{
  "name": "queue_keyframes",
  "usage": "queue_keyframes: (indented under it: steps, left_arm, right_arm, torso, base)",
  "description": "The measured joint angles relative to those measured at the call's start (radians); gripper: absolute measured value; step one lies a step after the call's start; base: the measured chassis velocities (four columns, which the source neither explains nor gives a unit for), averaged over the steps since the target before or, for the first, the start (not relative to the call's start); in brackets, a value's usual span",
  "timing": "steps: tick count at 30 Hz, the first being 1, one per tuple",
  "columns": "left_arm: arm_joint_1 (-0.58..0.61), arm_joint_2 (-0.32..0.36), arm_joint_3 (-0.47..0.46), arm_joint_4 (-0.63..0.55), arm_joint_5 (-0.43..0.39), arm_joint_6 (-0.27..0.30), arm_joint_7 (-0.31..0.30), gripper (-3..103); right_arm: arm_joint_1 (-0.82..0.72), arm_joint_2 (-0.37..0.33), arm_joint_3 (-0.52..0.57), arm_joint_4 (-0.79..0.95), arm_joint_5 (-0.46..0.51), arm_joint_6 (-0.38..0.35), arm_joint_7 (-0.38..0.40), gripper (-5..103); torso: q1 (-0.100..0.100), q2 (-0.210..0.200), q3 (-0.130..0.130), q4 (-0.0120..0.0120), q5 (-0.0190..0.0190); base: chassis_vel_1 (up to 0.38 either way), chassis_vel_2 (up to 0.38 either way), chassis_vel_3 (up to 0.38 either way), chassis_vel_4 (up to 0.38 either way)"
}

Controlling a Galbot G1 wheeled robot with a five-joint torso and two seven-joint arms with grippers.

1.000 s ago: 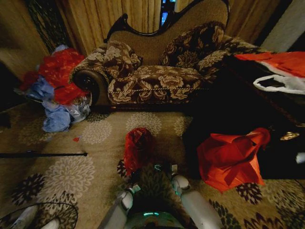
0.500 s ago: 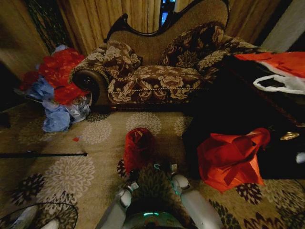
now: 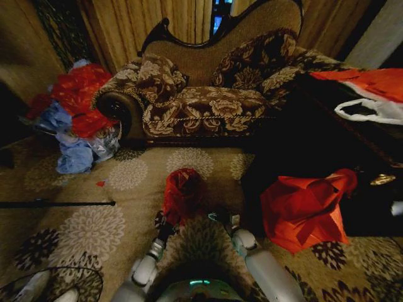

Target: Place a garbage bag over the trash bin.

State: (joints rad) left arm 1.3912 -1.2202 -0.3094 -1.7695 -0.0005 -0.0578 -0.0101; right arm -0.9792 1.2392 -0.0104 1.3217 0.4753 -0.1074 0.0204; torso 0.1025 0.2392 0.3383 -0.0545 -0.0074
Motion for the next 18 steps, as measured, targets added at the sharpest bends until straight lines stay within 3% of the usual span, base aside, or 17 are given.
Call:
queue_keyframes:
  steps: [1, 3, 4, 5, 7, 8, 10, 12, 14, 17, 18]
  left_arm:
    - [0.0, 0.0, 0.0, 0.0, 0.0, 0.0, 0.0, 74]
    - [-0.044, 0.048, 0.035, -0.095, -0.101, 0.121, -0.06, 84]
    - [-0.044, 0.048, 0.035, -0.095, -0.101, 0.121, -0.06, 84]
    - [-0.075, 0.066, 0.06, -0.124, -0.155, 0.185, -0.099, 87]
    - [-0.148, 0.081, 0.113, -0.14, -0.225, 0.288, -0.184, 79]
    - [-0.148, 0.081, 0.113, -0.14, -0.225, 0.288, -0.184, 79]
    - [-0.246, 0.06, 0.187, -0.124, -0.314, 0.404, -0.3, 71]
    - [-0.33, 0.028, 0.243, -0.092, -0.388, 0.479, -0.384, 67]
    - [-0.361, 0.014, 0.262, -0.077, -0.404, 0.505, -0.412, 63]
    - [-0.463, -0.033, 0.313, -0.003, -0.5, 0.6, -0.559, 51]
    - [-0.463, -0.033, 0.313, -0.003, -0.5, 0.6, -0.559, 51]
  right_arm:
    - [0.0, 0.0, 0.0, 0.0, 0.0, 0.0, 0.0, 100]
    - [-0.004, -0.001, 0.004, 0.0, 0.0, 0.0, 0.0, 100]
    - [-0.004, -0.001, 0.004, 0.0, 0.0, 0.0, 0.0, 100]
    - [-0.006, -0.001, 0.008, 0.0, 0.0, 0.0, 0.0, 100]
    - [-0.01, 0.0, 0.011, -0.002, -0.001, 0.0, 0.0, 100]
    - [-0.01, 0.0, 0.011, -0.002, -0.001, 0.0, 0.0, 100]
    - [-0.014, 0.0, 0.013, -0.005, -0.002, 0.001, 0.0, 100]
    - [-0.018, -0.001, 0.018, -0.006, -0.002, 0.002, 0.0, 100]
    - [-0.019, -0.002, 0.021, -0.006, -0.001, 0.001, 0.0, 100]
    - [-0.031, -0.014, 0.032, -0.001, 0.004, 0.0, 0.003, 100]
    - [-0.031, -0.014, 0.032, -0.001, 0.004, 0.0, 0.003, 100]
  torso:
    - [0.0, 0.0, 0.0, 0.0, 0.0]
    - [0.0, 0.0, 0.0, 0.0, 0.0008]
    - [0.0, 0.0, 0.0, 0.0, 0.0008]
    - [0.0, 0.0, 0.0, -0.0002, 0.0001]
    - [0.0, 0.0, 0.0, 0.0001, 0.0006]
    - [0.0, 0.0, 0.0, 0.0001, 0.0006]
    - [0.0, 0.0, 0.0, 0.0001, 0.0001]
    - [0.0, 0.0, 0.0, -0.0003, 0.0004]
    - [0.0, 0.0, 0.0, -0.0002, 0.0005]
    - [0.0, 0.0, 0.0, -0.0002, 0.0004]
    - [0.0, 0.0, 0.0, -0.0002, 0.0004]
  base:
    - [0.0, 0.0, 0.0, 0.0]
    - [0.0, 0.0, 0.0, 0.0]
    - [0.0, 0.0, 0.0, 0.0]
    - [0.0, 0.0, 0.0, 0.0]
    - [0.0, 0.0, 0.0, 0.0]
    - [0.0, 0.0, 0.0, 0.0]
    - [0.0, 0.0, 0.0, 0.0]
    - [0.0, 0.0, 0.0, 0.0]
    - [0.0, 0.0, 0.0, 0.0]
    - [0.0, 0.0, 0.0, 0.0]
    - [0.0, 0.0, 0.0, 0.0]
